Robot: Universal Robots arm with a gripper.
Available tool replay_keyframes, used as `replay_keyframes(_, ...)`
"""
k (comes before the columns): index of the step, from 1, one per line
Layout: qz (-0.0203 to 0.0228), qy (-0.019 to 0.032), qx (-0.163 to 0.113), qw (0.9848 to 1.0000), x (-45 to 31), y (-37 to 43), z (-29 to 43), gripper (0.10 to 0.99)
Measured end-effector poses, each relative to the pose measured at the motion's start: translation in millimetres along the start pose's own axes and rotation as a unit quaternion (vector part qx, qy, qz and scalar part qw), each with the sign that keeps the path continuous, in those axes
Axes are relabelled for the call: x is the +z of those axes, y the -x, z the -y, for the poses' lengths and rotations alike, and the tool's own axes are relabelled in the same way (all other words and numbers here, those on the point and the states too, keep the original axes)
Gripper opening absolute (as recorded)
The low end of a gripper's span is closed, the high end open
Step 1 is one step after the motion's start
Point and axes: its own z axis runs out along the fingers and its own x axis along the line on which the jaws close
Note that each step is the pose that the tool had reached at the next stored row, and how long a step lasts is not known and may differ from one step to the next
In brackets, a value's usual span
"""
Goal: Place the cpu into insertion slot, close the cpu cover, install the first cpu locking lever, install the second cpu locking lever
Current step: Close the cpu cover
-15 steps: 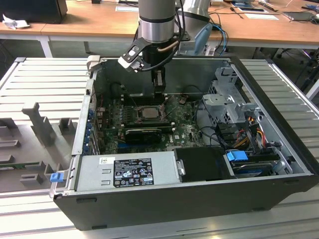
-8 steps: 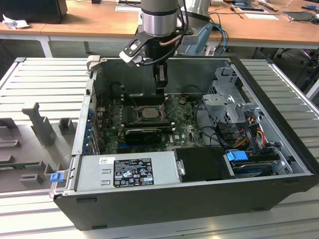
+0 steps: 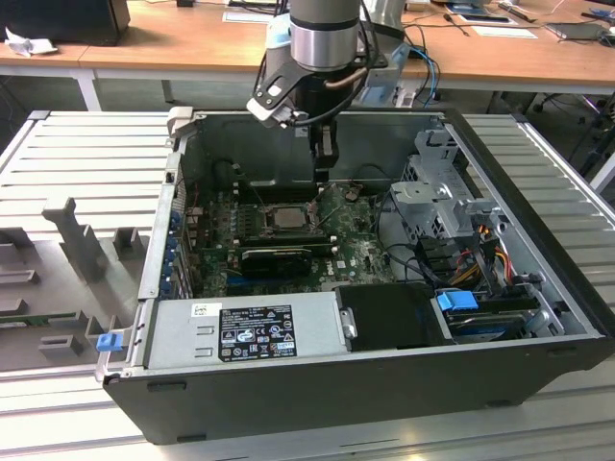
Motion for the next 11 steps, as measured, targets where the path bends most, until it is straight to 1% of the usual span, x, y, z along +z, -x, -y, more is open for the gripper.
replay_keyframes(3,0.0000,-0.0002,0.000,1.0000,0.7,-0.2,-9.1,0.106)
replay_keyframes(7,0.0000,-0.0004,0.000,1.0000,1.5,-0.6,-16.8,0.106)
replay_keyframes(11,-0.0001,-0.0003,0.000,1.0000,3.6,-0.5,-16.9,0.106)
